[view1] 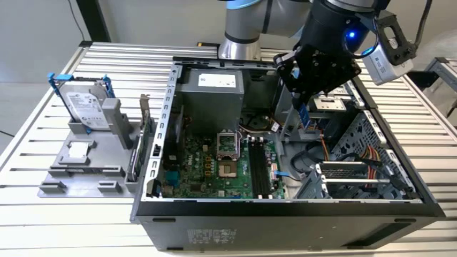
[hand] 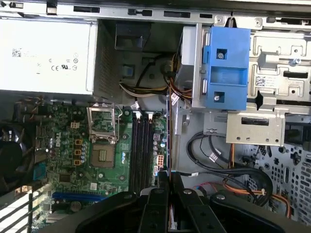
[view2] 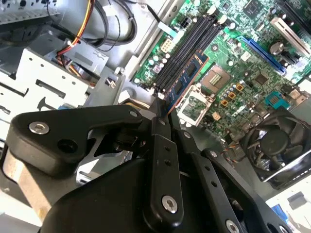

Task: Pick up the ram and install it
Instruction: 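Insert the ram into the slot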

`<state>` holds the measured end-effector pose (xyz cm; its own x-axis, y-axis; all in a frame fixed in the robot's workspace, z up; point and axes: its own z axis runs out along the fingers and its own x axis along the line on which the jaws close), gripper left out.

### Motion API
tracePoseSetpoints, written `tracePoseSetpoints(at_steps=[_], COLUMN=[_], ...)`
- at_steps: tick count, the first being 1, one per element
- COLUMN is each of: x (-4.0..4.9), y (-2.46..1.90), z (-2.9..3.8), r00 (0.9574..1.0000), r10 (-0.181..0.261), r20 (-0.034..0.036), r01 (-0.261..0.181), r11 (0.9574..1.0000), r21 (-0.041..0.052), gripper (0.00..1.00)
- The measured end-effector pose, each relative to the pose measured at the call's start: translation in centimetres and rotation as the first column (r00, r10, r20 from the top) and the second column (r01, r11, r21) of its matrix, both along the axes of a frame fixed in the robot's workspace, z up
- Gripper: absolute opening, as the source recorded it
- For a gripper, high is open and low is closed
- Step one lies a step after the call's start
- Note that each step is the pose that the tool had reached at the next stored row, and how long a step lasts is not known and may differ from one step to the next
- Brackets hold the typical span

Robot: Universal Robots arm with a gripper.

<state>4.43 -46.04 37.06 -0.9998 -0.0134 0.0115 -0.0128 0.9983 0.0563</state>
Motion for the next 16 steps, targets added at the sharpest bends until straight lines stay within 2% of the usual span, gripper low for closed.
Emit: tracePoseSetpoints(at_steps=[4, 10, 14, 16], x=[0.0, 0.0, -0.01, 0.0], y=[-0.02, -0.24, -0.39, -0.41], z=[-0.28, -0.41, -0.54, -0.65], r00=[0.9996, 0.9992, 0.9991, 0.9989], r10=[-0.029, -0.04, -0.043, -0.045], r20=[-0.0001, -0.0012, -0.0039, -0.0084], r01=[0.029, 0.04, 0.043, 0.045], r11=[0.9996, 0.9992, 0.9991, 0.999], r21=[-0.0003, -0.0005, -0.0007, -0.0015], gripper=[0.0, 0.0, 0.0, 0.0])
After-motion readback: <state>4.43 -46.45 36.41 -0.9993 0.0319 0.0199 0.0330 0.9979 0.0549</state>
